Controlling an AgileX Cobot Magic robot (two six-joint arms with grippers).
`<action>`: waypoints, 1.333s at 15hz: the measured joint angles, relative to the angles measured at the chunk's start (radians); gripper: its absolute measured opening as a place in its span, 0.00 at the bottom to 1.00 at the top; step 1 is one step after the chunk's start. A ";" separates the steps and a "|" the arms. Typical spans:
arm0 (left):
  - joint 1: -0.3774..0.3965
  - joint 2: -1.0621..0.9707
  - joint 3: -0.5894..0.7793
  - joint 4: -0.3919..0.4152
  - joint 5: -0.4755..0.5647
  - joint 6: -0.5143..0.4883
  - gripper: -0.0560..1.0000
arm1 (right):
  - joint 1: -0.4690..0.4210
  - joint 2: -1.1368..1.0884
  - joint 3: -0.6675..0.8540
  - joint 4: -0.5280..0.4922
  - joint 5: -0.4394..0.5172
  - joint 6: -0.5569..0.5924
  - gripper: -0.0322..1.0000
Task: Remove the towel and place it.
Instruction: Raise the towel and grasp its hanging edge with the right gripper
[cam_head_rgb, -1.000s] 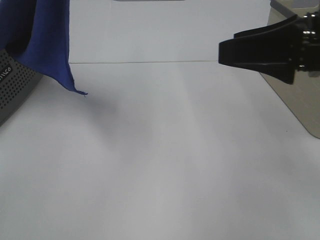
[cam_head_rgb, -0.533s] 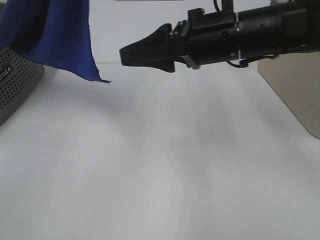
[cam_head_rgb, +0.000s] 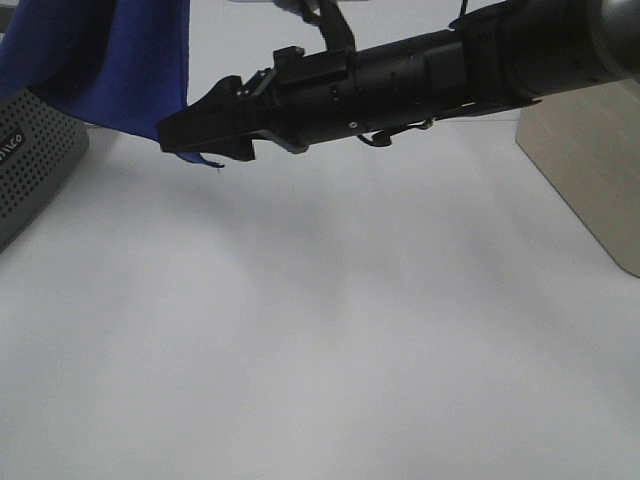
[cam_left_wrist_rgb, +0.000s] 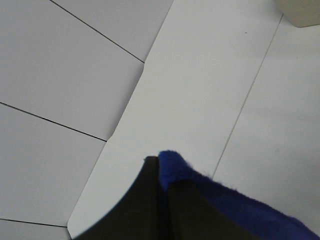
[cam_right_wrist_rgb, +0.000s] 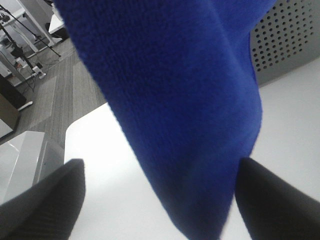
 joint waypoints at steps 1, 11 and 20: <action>0.000 0.000 0.000 -0.001 -0.006 -0.002 0.05 | 0.023 0.008 -0.012 0.003 -0.031 0.001 0.80; 0.000 0.000 0.000 -0.037 -0.028 -0.004 0.05 | 0.040 0.097 -0.052 0.041 -0.073 0.004 0.79; 0.000 0.000 0.000 -0.036 -0.029 -0.004 0.05 | 0.039 0.062 -0.052 0.041 -0.028 0.043 0.51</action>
